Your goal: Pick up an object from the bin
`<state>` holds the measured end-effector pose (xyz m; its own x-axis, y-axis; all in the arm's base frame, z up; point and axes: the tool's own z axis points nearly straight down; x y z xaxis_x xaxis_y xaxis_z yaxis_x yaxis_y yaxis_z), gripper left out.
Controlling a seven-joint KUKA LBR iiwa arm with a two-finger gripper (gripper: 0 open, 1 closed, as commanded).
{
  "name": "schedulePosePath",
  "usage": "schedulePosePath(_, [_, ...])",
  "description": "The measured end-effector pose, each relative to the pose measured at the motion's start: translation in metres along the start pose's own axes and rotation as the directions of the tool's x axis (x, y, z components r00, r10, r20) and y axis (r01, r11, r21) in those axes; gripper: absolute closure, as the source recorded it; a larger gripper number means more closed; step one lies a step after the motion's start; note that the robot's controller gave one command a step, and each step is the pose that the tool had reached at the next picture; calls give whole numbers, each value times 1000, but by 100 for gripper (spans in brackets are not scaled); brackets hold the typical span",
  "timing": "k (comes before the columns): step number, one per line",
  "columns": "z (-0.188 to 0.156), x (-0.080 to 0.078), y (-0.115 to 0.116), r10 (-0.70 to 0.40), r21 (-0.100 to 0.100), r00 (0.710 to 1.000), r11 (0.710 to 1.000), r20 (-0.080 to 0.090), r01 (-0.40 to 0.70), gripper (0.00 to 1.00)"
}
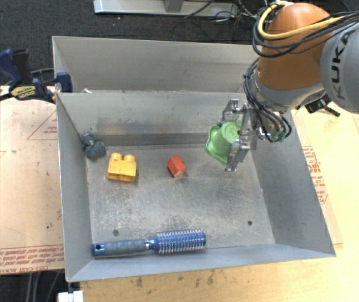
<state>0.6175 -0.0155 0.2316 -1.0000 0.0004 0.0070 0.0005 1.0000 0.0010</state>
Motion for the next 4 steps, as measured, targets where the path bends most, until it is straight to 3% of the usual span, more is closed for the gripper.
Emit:
schedulePosePath(1, [70, -12, 69, -82, -3, 997, 997, 1, 82, 0])
schedulePosePath(2, [97, 71, 74, -350, 1, 937, 937, 3, 350, 0])
schedulePosePath(3, [150, 66, 103, -552, 3, 834, 834, 5, 552, 0])
schedulePosePath(4, [149, 65, 103, -551, 3, 834, 834, 8, 551, 100])
